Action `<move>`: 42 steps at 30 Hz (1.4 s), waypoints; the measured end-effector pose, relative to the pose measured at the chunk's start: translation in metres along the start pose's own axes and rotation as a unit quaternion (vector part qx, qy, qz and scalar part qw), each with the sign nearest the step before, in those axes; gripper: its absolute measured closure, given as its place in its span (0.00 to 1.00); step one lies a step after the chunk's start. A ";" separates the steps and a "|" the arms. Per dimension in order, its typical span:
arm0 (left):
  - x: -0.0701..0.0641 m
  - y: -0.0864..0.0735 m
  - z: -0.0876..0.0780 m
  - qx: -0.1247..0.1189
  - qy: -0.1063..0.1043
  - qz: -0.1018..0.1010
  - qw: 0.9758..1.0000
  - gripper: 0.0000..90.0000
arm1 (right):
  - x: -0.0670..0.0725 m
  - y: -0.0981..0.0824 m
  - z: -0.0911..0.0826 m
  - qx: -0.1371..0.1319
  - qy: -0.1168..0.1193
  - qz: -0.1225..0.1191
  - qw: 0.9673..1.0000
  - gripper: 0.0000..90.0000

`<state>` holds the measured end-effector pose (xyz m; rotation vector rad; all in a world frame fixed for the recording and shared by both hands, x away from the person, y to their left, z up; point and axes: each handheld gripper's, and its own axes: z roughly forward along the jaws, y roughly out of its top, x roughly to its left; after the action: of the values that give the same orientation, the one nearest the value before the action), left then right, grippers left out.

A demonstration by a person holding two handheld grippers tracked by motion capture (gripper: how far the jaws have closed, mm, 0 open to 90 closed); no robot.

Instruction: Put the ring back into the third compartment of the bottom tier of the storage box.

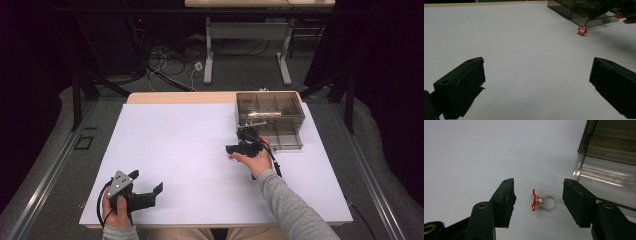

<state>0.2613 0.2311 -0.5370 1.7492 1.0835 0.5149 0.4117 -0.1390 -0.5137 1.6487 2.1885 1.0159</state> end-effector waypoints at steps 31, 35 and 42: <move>0.001 -0.001 0.000 -0.001 0.001 0.003 1.000 0.01 | 0.000 -0.006 0.021 0.036 0.003 0.031 0.999 0.69; 0.001 -0.001 0.000 -0.001 0.001 0.003 1.000 0.01 | -0.001 -0.006 0.021 0.040 -0.001 0.034 0.999 0.70; 0.001 -0.001 0.000 0.000 0.001 0.004 1.000 0.01 | -0.001 -0.004 0.017 0.030 0.002 0.041 0.999 0.79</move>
<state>0.2618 0.2320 -0.5379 1.7533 1.0786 0.5226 0.4185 -0.1341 -0.5296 1.7778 2.1911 0.9829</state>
